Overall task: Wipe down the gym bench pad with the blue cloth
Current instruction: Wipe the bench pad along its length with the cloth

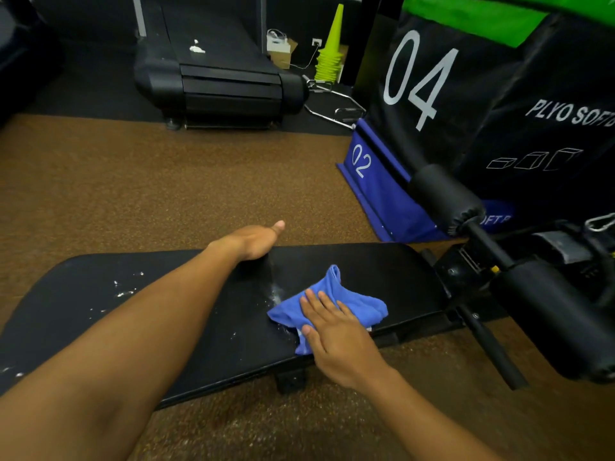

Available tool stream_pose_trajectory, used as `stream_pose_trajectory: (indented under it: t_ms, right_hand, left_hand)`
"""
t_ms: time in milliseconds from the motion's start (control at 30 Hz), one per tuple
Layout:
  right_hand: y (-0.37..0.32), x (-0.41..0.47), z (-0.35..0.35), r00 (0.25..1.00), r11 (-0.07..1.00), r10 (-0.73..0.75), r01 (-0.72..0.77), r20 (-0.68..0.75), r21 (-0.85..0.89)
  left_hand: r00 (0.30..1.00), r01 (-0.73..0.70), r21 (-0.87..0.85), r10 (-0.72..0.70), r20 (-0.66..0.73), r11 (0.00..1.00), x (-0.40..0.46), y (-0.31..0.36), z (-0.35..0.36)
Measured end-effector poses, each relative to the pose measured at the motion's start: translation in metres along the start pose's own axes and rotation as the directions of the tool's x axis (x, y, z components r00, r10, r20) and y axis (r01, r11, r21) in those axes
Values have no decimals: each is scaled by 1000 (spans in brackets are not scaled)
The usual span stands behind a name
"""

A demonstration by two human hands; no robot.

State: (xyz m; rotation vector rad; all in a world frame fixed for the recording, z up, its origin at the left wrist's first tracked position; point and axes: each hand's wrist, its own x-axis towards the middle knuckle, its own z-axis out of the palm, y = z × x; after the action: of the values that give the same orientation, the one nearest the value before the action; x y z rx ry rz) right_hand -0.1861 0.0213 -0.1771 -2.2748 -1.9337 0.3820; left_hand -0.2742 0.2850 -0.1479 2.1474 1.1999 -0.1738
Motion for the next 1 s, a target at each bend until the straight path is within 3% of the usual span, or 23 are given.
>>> stream_pose_trajectory:
  t_ms: [167, 333, 567, 767, 1000]
  right_hand:
    - [-18, -26, 12, 995, 995, -88, 85, 50, 56]
    - [-31, 8, 19, 996, 996, -90, 89, 21, 29]
    - [-34, 96, 16, 999, 998, -35, 34, -40, -43]
    - [-36, 146, 10, 996, 998, 57, -58, -66, -9]
    - [-42, 151, 5, 991, 992, 117, -114, -66, 54]
  left_hand:
    - [1000, 12, -22, -12, -9, 1000, 4, -4, 1]
    - [1000, -29, -41, 30, 6, 999, 15, -7, 0]
    - [994, -68, -124, 77, 72, 990, 20, -6, -8]
    - [982, -63, -378, 125, 141, 924, 32, -14, -9]
    - [982, -72, -400, 135, 132, 914, 26, -22, -6]
